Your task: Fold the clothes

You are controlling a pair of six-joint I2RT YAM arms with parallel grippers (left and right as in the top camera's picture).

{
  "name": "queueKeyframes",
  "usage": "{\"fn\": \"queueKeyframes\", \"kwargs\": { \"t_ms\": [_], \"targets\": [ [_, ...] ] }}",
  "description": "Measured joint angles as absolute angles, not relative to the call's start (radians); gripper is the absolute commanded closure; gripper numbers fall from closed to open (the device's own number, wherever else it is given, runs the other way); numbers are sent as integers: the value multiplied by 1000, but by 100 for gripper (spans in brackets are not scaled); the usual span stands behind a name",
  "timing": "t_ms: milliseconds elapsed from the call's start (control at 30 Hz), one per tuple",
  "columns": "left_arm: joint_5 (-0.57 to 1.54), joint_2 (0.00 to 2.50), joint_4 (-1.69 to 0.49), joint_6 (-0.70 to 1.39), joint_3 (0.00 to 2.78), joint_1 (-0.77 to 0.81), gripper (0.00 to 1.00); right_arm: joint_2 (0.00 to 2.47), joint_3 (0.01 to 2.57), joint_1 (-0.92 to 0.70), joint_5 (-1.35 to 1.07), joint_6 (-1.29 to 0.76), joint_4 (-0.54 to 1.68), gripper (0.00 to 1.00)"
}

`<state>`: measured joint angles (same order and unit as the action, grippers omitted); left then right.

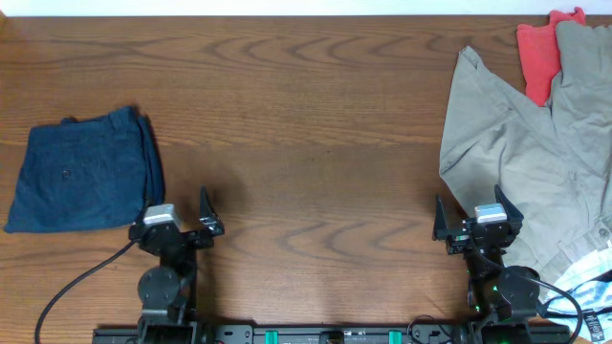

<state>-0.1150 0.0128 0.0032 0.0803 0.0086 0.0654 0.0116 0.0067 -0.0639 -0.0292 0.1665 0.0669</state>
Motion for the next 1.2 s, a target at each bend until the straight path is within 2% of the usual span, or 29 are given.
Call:
{"fn": "queueKeyframes", "kwargs": {
  "t_ms": [1200],
  "targets": [
    [-85,11,-19,77,19,65,2,12,7,-64,-29,167,68,1]
  ]
}}
